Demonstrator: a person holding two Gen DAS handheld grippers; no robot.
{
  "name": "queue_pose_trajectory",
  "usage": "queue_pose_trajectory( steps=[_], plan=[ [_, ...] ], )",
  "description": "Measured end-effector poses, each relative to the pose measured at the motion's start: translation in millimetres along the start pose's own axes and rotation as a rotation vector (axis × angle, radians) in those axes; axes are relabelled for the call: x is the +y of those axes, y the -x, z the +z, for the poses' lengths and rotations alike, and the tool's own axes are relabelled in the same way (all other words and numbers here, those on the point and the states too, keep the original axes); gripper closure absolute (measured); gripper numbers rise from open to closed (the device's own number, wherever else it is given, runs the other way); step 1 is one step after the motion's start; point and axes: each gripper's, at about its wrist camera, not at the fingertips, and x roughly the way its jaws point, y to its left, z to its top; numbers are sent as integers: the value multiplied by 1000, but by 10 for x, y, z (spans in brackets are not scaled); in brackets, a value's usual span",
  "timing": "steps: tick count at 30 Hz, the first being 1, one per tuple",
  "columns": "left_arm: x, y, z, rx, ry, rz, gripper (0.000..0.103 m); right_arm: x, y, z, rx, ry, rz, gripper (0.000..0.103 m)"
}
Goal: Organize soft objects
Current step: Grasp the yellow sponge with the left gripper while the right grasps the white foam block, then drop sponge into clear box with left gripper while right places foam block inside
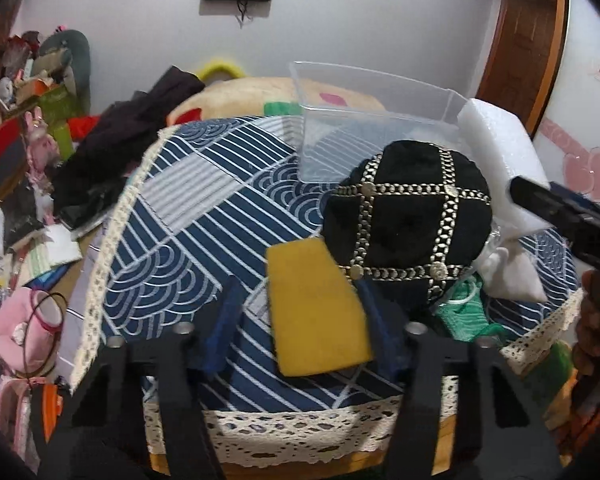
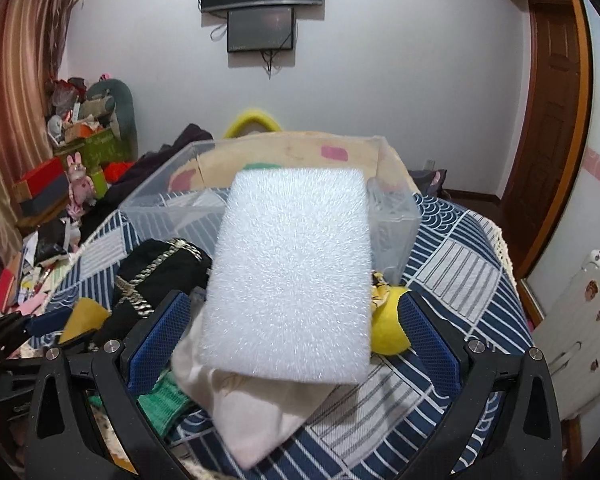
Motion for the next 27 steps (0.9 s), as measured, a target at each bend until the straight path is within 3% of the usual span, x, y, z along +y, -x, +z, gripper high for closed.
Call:
queue_pose_trajectory(
  steps=[4,7,17,27],
  plan=[
    [-38,21,6,-12,-15,-13,61,12,-52,-49,21,8,-20,2],
    [-72,55,8,-34,-34,11,63,-25,-5,-75,22,4,2,22],
    [12,283,153,-104,-15,19,64,-177,329,22,-78,-30,44,22],
    [-35,518,634,-208,-19,-10,64,-272,514,286,-165,-19,33,22]
  ],
)
